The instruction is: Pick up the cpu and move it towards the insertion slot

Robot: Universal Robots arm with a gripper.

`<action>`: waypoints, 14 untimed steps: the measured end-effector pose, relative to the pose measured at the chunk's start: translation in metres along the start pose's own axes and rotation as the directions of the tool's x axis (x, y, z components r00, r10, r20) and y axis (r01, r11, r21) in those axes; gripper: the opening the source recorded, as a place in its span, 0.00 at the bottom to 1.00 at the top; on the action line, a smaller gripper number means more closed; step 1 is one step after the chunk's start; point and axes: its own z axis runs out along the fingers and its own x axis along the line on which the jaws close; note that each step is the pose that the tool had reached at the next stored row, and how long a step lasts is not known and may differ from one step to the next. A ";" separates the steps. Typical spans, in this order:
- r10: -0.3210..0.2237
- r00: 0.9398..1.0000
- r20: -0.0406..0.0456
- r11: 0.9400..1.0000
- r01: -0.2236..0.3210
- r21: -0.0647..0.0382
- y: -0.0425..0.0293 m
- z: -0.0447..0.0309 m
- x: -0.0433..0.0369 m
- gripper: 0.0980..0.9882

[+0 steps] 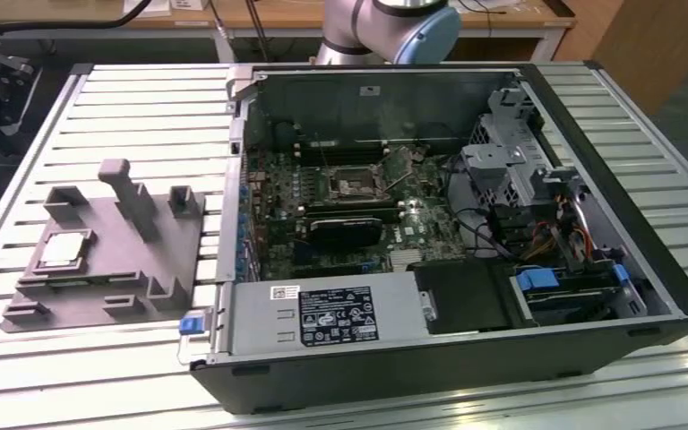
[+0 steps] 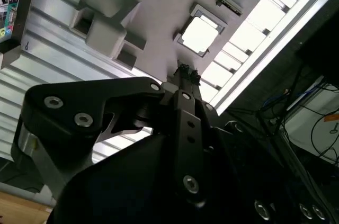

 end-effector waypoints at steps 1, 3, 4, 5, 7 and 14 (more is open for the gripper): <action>0.000 1.000 0.000 1.000 0.000 0.000 0.0000 0.0000 0.0020 0.01; 0.000 1.000 0.000 1.000 0.000 0.000 0.0001 0.0003 0.0061 0.01; 0.000 1.000 0.000 1.000 0.000 0.000 0.0002 0.0005 0.0090 0.01; 0.000 1.000 0.000 1.000 0.000 0.000 0.0002 0.0008 0.0119 0.01; 0.000 1.000 0.000 1.000 0.000 0.000 0.0003 0.0014 0.0165 0.01; 0.000 1.000 0.000 1.000 0.000 0.000 0.0003 0.0063 0.0294 0.02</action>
